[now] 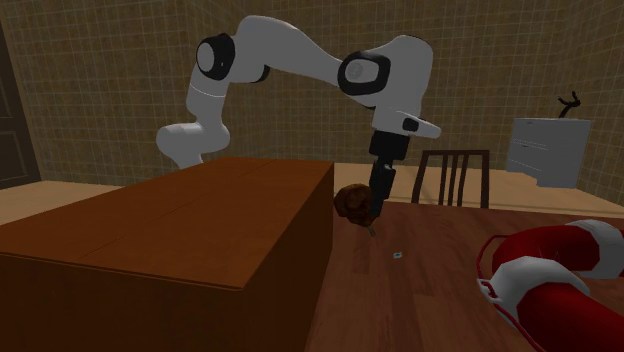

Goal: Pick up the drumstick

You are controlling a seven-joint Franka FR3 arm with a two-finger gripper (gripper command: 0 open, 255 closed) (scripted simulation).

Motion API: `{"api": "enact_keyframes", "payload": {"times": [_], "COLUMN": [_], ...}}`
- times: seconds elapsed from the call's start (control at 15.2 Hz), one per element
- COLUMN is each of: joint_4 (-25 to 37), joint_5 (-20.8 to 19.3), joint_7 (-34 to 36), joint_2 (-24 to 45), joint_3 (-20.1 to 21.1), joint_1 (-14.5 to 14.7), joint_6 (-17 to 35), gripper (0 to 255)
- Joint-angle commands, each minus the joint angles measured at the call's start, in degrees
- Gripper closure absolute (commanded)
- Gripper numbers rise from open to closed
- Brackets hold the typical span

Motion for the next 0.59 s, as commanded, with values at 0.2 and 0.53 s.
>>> {"api": "enact_keyframes", "payload": {"times": [0.2,0.53], "joint_4": [1.97,4.95], "joint_5": [0.09,0.21], "joint_7": [-0.41,-0.94], "joint_2": [-0.68,-1.23], "joint_3": [-0.02,0.0], "joint_1": [0.01,0.1], "joint_6": [-2.63,-6.12], "gripper": [255,255]}}
